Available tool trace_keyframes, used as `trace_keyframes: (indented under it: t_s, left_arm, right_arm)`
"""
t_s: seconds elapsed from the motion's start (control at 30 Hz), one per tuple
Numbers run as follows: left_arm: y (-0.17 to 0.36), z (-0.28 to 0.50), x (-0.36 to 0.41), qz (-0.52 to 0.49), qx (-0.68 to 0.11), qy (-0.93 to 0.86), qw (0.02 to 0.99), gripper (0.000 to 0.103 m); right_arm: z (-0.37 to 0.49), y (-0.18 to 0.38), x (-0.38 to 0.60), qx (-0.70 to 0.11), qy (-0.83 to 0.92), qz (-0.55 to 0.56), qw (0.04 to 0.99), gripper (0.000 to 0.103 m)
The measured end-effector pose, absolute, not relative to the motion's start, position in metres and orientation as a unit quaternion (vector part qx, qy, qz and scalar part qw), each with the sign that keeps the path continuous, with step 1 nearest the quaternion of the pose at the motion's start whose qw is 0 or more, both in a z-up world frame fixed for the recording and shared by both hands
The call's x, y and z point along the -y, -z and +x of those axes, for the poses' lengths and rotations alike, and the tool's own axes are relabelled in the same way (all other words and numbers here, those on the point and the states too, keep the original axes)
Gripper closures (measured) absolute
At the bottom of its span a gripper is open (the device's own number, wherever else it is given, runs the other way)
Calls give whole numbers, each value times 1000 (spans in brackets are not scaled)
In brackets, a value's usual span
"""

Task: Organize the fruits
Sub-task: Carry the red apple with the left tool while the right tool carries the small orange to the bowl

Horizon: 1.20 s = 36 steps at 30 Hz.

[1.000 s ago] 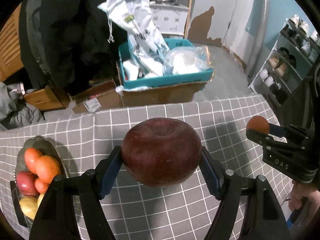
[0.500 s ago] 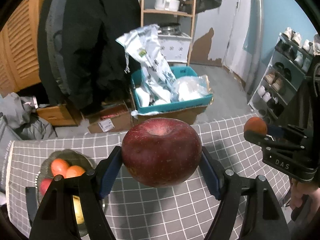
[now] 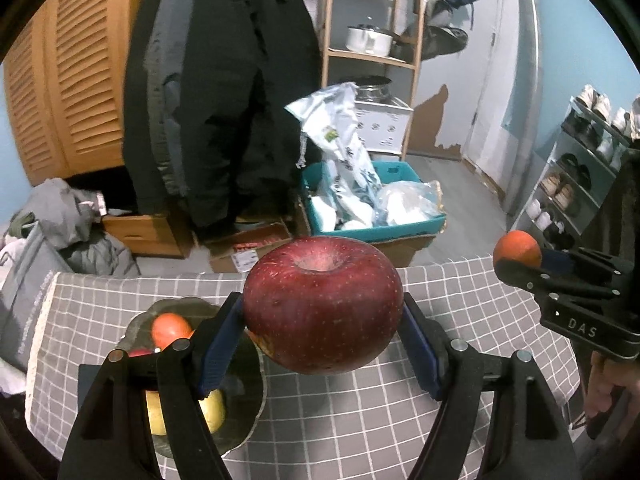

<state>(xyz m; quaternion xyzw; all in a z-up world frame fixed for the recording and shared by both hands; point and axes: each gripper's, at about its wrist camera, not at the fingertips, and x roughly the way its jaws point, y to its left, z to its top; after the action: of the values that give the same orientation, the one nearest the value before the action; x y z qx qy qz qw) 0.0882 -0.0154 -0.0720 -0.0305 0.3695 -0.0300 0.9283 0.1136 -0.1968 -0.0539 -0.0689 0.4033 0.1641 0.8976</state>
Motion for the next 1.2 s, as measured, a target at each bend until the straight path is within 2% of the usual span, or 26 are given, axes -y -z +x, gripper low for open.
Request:
trace_keyframes:
  t_s: [0.57, 1.2]
  left_arm:
    - [74, 62, -58, -67, -369, -18, 927, 26]
    - [130, 62, -129, -87, -417, -67, 902, 26]
  right_arm:
    - [107, 41, 125, -397, -230, -83, 885, 59]
    - [129, 97, 36, -465, -288, -87, 833, 59]
